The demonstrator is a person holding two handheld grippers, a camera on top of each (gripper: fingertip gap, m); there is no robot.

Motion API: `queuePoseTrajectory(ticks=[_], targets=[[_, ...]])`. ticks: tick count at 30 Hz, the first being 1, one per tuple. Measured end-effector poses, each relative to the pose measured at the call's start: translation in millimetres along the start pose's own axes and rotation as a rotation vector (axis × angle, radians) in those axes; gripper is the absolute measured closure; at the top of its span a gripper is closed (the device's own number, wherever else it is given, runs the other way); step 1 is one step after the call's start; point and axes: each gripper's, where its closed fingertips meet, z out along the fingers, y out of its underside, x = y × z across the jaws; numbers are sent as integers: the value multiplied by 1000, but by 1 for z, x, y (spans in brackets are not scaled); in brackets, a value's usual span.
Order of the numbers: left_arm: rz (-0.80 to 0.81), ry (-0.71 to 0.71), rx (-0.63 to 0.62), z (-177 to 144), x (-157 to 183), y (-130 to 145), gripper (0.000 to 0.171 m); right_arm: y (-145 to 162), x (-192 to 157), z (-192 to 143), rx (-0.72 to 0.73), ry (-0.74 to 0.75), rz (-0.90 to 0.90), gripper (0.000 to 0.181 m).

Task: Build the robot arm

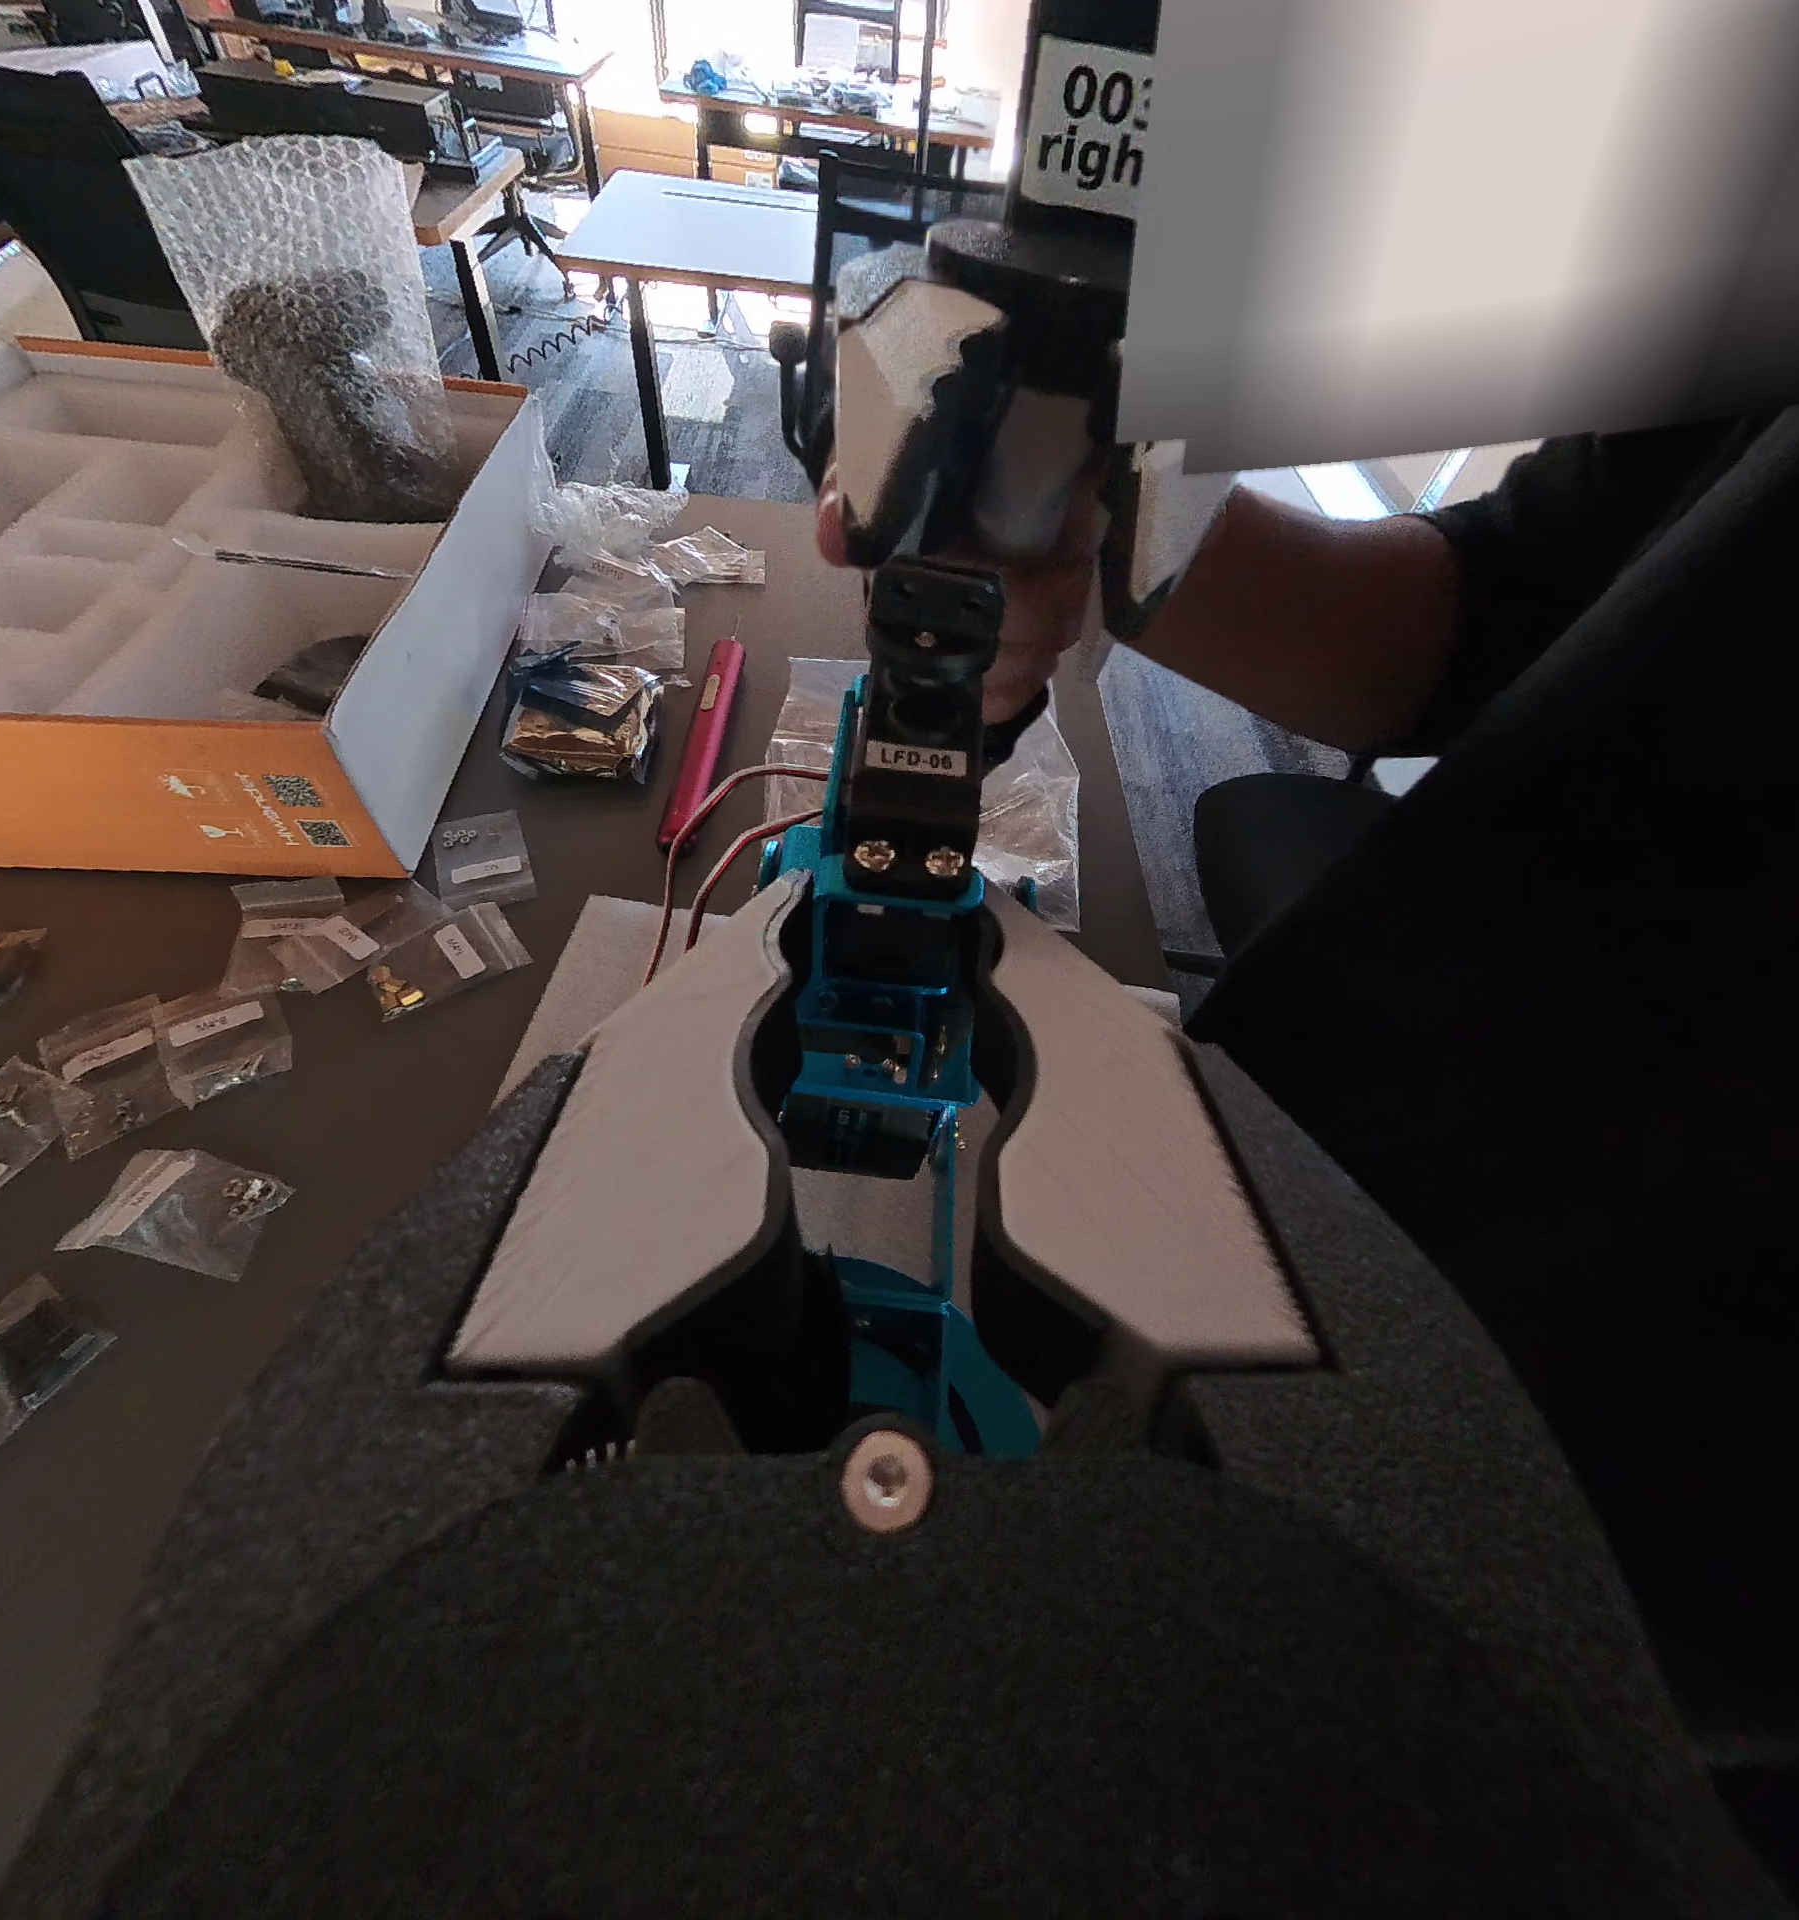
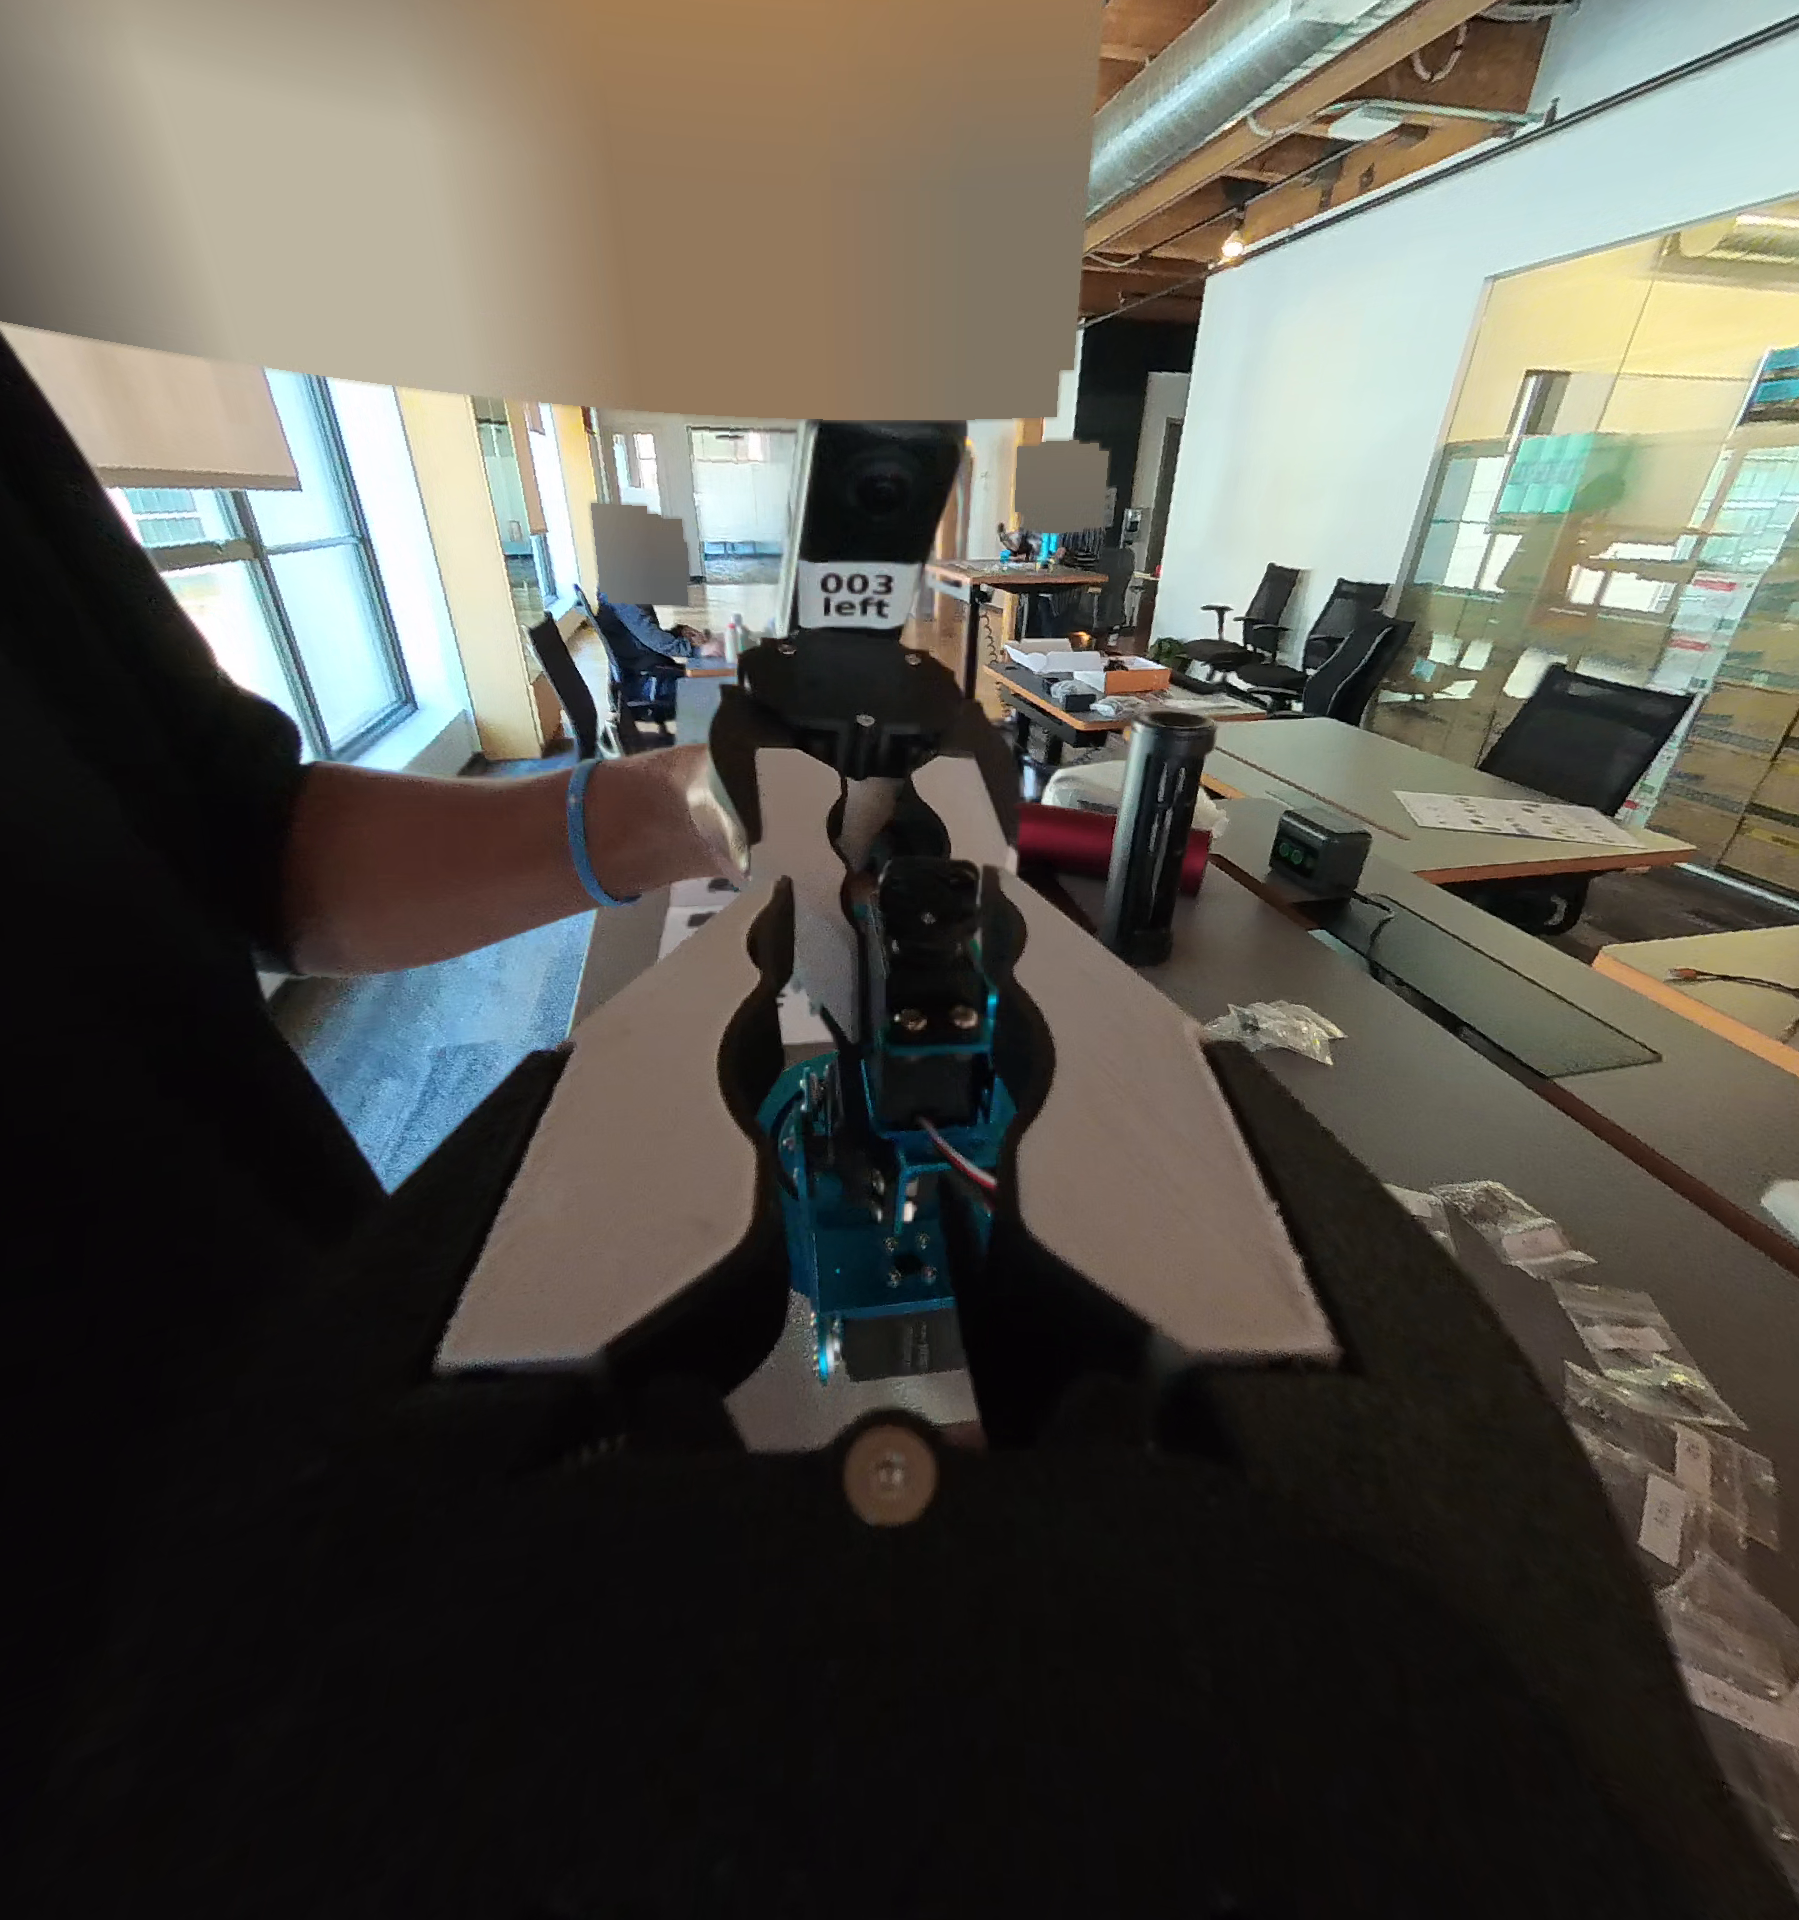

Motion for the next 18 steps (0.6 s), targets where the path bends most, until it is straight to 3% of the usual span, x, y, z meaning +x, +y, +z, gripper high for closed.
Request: queuePoseTrajectory(ticks=[8, 18], targets=[[42, 38, 8, 0, 2, 0, 145, 12, 10, 12, -96, -15, -10, 155], [75, 38, 16, 1, 0, 0, 146, 13, 10, 7, -62, 32, 18, 162]])
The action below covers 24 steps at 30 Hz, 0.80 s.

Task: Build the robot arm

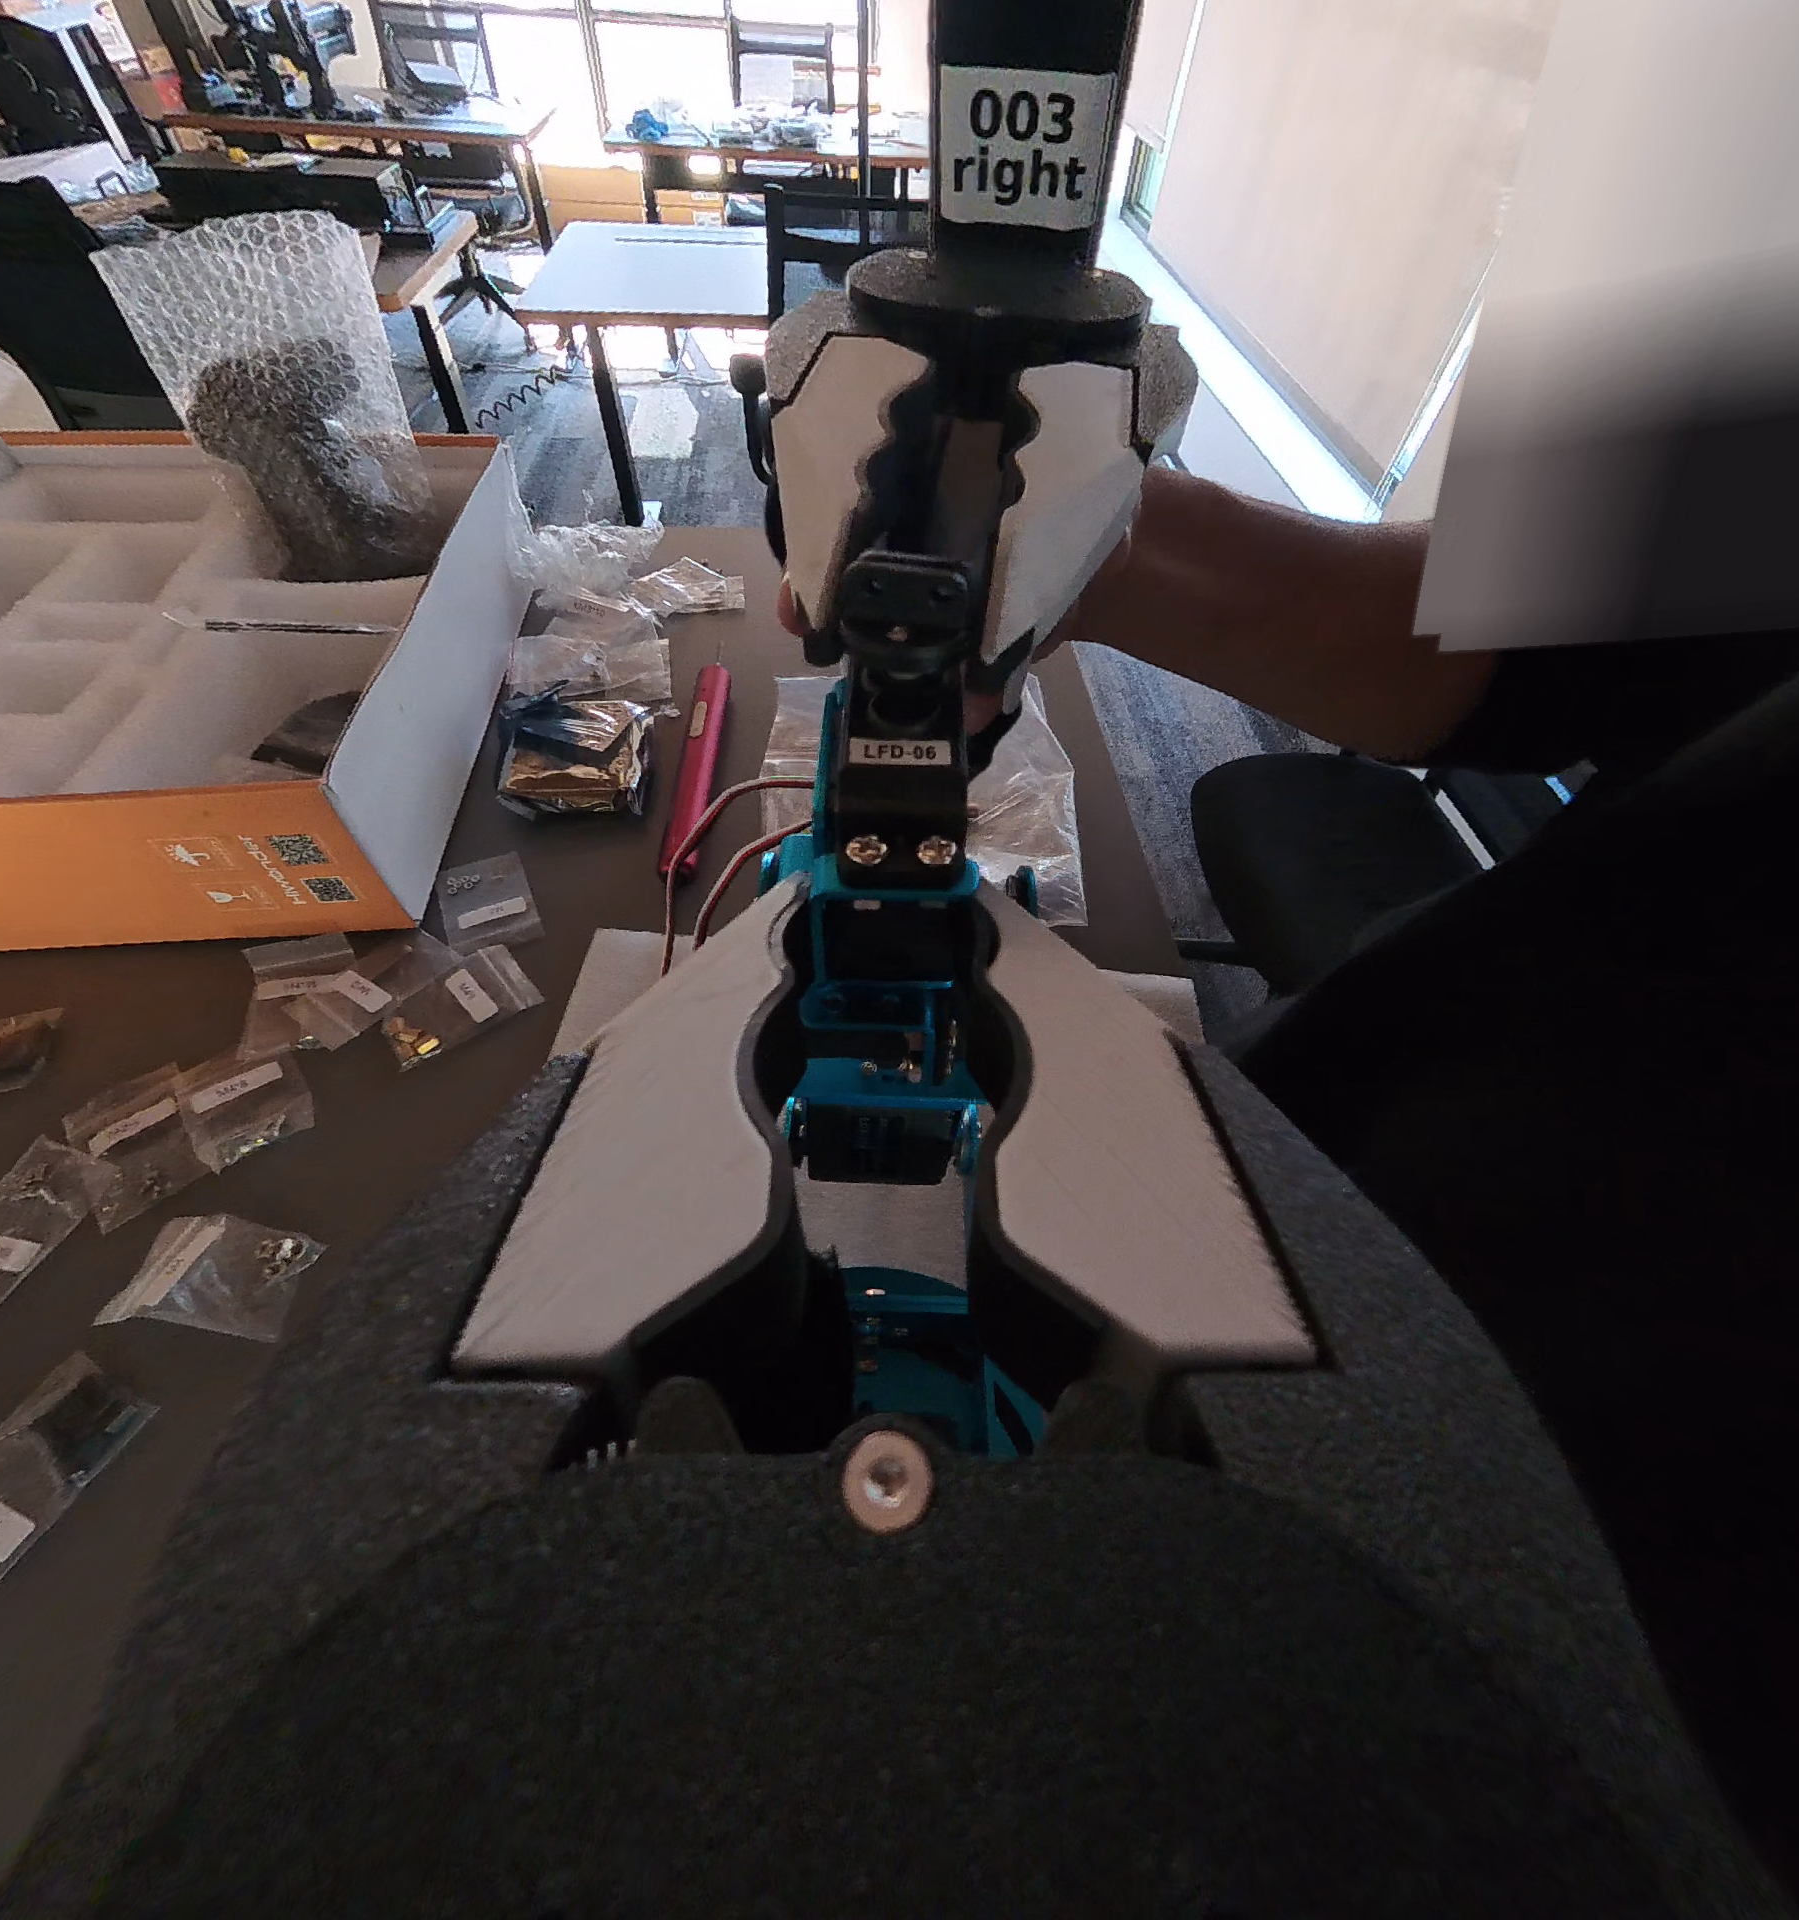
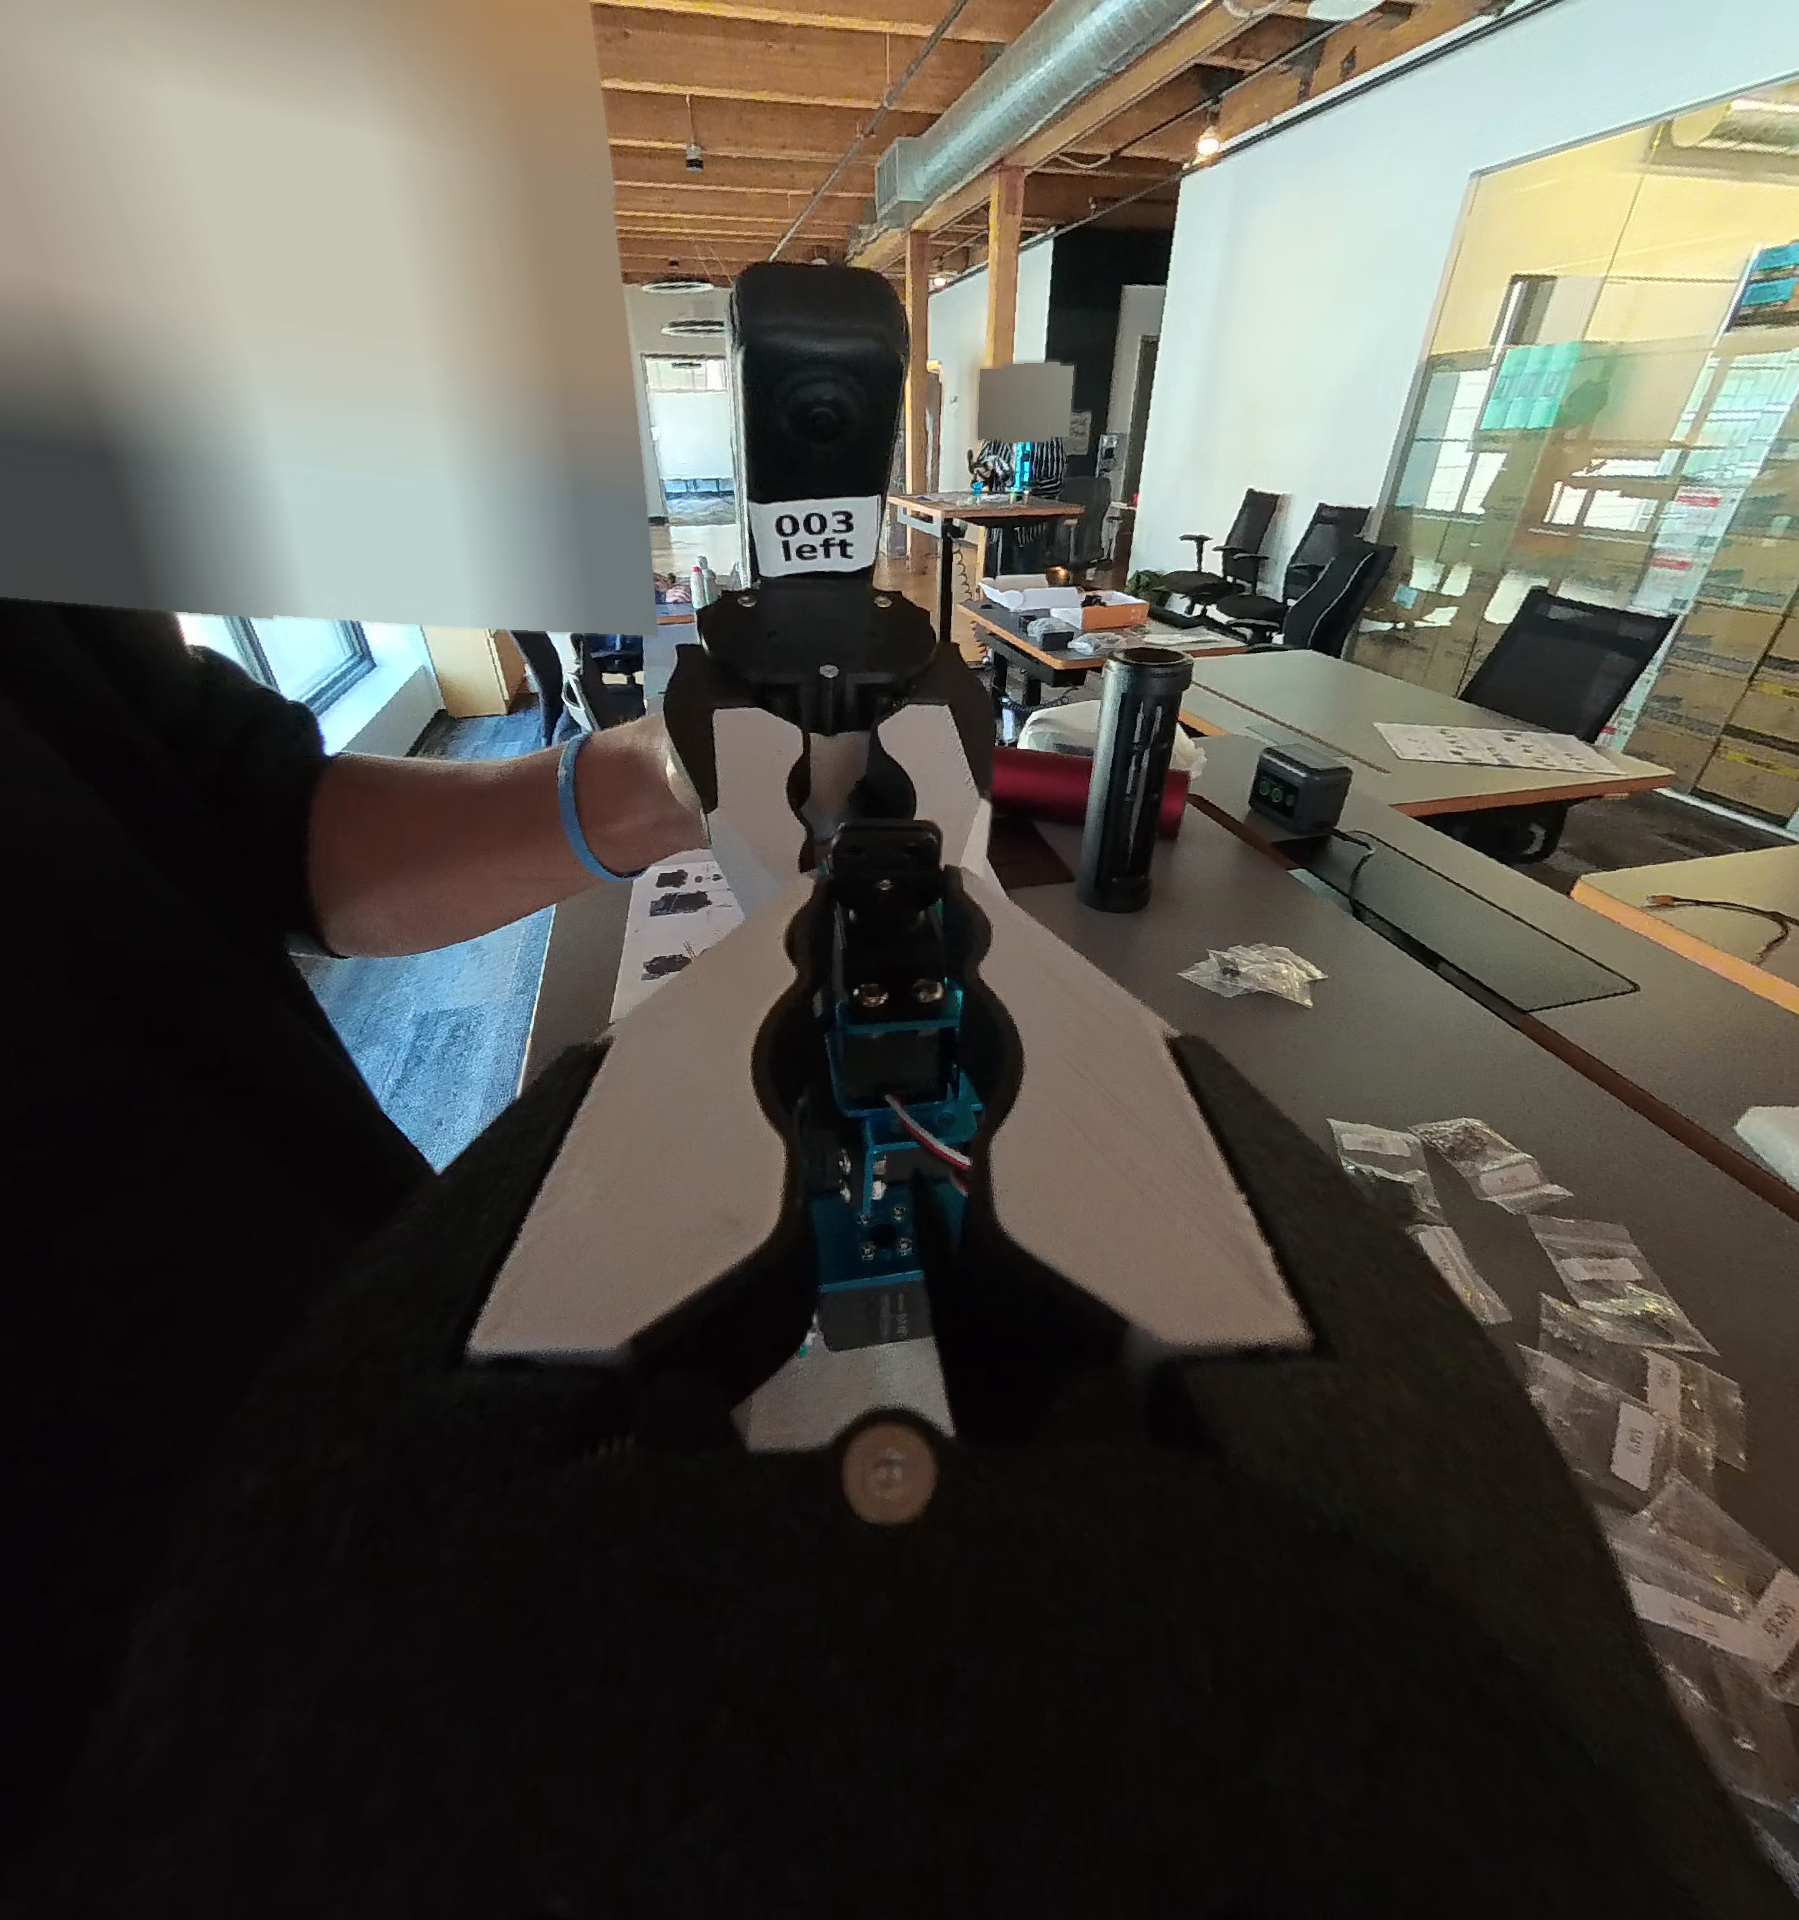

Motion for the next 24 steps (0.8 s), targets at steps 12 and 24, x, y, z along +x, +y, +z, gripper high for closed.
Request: queuePoseTrajectory(ticks=[12, 24], targets=[[16, 39, -13, 0, 7, 1, 145, -3, -11, -3, -6, -107, 31, 155], [-3, 5, -12, 3, 4, 1, 145, -6, -5, -7, 37, -110, 84, 162]])
